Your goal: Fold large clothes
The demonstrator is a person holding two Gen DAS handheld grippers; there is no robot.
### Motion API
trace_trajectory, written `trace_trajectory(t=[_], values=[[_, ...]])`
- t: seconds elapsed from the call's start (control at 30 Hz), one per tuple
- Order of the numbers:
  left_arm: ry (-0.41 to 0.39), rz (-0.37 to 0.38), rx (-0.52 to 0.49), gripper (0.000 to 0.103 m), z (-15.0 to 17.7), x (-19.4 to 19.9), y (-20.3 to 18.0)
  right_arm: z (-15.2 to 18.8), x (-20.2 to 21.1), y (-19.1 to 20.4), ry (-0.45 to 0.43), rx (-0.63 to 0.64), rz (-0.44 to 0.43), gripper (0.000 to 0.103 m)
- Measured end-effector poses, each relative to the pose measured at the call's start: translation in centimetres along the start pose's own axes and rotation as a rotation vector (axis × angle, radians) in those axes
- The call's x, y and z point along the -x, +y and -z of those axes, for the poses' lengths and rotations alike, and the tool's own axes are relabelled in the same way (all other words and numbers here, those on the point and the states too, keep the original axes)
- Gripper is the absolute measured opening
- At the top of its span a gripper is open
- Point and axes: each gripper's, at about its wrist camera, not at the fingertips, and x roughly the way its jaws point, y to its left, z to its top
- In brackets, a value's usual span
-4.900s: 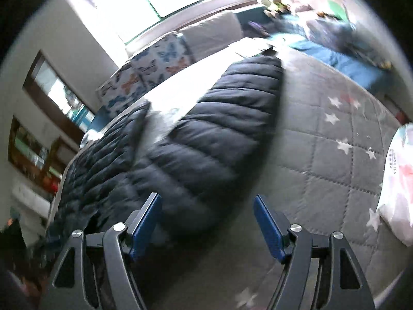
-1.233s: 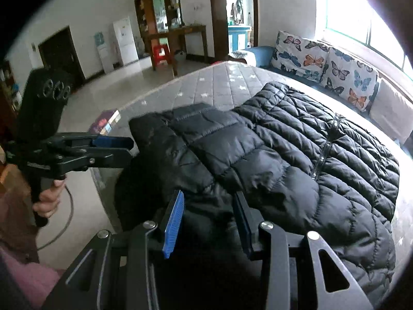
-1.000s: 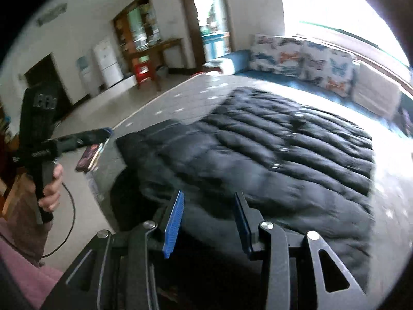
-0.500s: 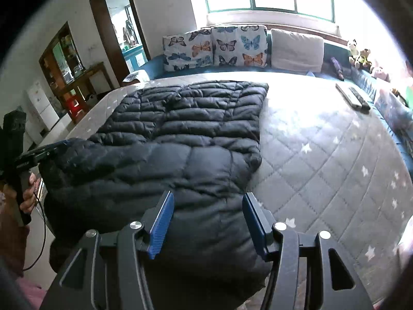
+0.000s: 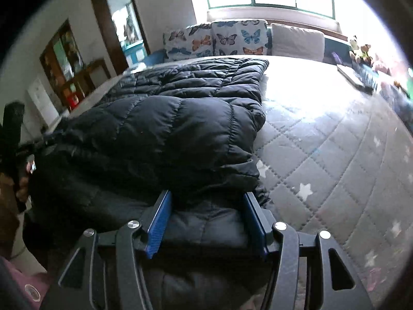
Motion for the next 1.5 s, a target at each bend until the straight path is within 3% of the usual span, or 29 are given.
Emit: trace_trajectory(t=[0.17, 0.33, 0.47, 0.53, 0.8, 0.97, 1.1, 1.23, 1.5], values=[[-0.004, -0.011, -0.014, 0.073, 0.1, -0.1, -0.1, -3.8, 2.6, 1.1, -0.066, 0.057, 0.015, 0.06], [-0.004, -0.009, -0.014, 0.073, 0.1, -0.2, -0.1, -7.2, -0.1, 2.6, -0.062, 0.104, 0.005, 0.06], [-0.006, 0.001, 0.0, 0.073, 0.1, -0.1, 0.0, -6.5, -5.0, 2.1, 0.06, 0.076, 0.012, 0.06], [-0.006, 0.008, 0.017, 0.073, 0.1, -0.1, 0.1, -5.4, -6.1, 1.7, 0.072, 0.058, 0.012, 0.06], [-0.01, -0.012, 0.001, 0.073, 0.3, -0.2, -0.1, -6.4, -3.8, 3.2, 0.065, 0.099, 0.094, 0.06], [-0.009, -0.019, 0.0, 0.073, 0.4, -0.3, -0.1, -7.9, -2.5, 6.7, 0.021, 0.132, -0.026, 0.06], [-0.011, -0.019, 0.002, 0.073, 0.5, -0.3, -0.1, -7.5, -4.5, 10.0, 0.056, 0.222, -0.036, 0.06], [-0.009, -0.024, -0.005, 0.073, 0.6, -0.4, -0.1, -6.1, -7.8, 10.9, 0.132, 0.268, 0.016, 0.061], [-0.013, -0.044, -0.032, 0.073, 1.1, -0.2, -0.2, -6.3, -3.5, 11.7, 0.09, 0.298, 0.005, 0.061]])
